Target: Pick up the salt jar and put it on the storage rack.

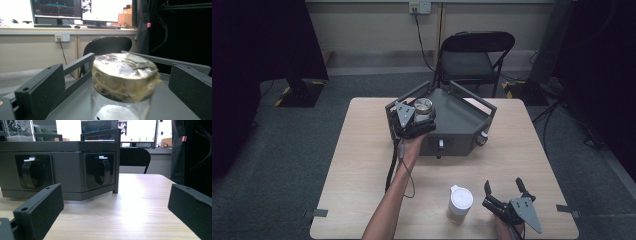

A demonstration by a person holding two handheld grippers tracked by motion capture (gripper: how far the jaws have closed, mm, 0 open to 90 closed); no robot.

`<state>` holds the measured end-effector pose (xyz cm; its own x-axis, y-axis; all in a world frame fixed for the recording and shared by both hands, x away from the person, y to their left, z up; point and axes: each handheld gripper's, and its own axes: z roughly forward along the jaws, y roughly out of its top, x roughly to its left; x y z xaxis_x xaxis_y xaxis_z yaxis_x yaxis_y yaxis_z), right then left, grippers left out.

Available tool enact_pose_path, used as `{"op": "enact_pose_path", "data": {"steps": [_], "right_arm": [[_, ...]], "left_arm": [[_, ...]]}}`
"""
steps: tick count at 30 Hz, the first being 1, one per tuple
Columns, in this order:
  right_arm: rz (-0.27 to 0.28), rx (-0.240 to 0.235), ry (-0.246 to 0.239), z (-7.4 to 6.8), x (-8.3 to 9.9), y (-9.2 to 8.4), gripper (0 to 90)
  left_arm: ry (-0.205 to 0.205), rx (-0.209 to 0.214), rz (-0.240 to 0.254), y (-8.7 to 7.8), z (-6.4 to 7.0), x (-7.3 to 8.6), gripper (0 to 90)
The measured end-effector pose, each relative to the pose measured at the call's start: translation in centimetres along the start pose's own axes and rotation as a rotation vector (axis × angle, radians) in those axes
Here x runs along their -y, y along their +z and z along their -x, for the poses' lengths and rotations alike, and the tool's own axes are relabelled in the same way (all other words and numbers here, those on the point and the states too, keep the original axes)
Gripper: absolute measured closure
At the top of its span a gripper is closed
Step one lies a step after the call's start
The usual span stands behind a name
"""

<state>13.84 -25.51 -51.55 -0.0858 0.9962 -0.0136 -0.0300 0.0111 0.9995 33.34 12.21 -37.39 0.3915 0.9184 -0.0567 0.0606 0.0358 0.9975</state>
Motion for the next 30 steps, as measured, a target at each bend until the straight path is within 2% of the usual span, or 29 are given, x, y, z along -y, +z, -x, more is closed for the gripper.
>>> {"op": "enact_pose_path", "data": {"steps": [6, 8, 14, 20, 25, 30], "right_arm": [[0.0, 0.003, 0.0, 0.0, 0.0, 0.0, 0.0], [0.0, 0.002, 0.0, 0.0, 0.0, 0.0, 0.0], [0.0, 0.002, 0.0, 0.0, 0.0, 0.0, 0.0], [0.0, 0.003, 0.002, -0.1, 0.0, 0.0, 0.0], [0.0, 0.003, 0.001, -0.1, 0.0, 0.0, 0.0], [0.0, 0.003, 0.001, -0.1, 0.0, 0.0, 0.0]], "left_arm": [[-0.05, 0.064, 0.036, -2.1, -0.5, 0.9, 0.0], [-0.052, 0.066, 0.054, -3.0, -0.5, 1.4, 0.1], [-0.087, 0.063, 0.061, -5.1, -0.5, 2.4, 0.2], [-0.08, 0.06, 0.076, -6.8, -0.1, 3.4, 0.2], [-0.063, 0.077, 0.059, -7.7, 0.1, 3.9, 0.1], [-0.072, 0.079, 0.073, -9.1, 0.4, 5.2, 0.1]]}}
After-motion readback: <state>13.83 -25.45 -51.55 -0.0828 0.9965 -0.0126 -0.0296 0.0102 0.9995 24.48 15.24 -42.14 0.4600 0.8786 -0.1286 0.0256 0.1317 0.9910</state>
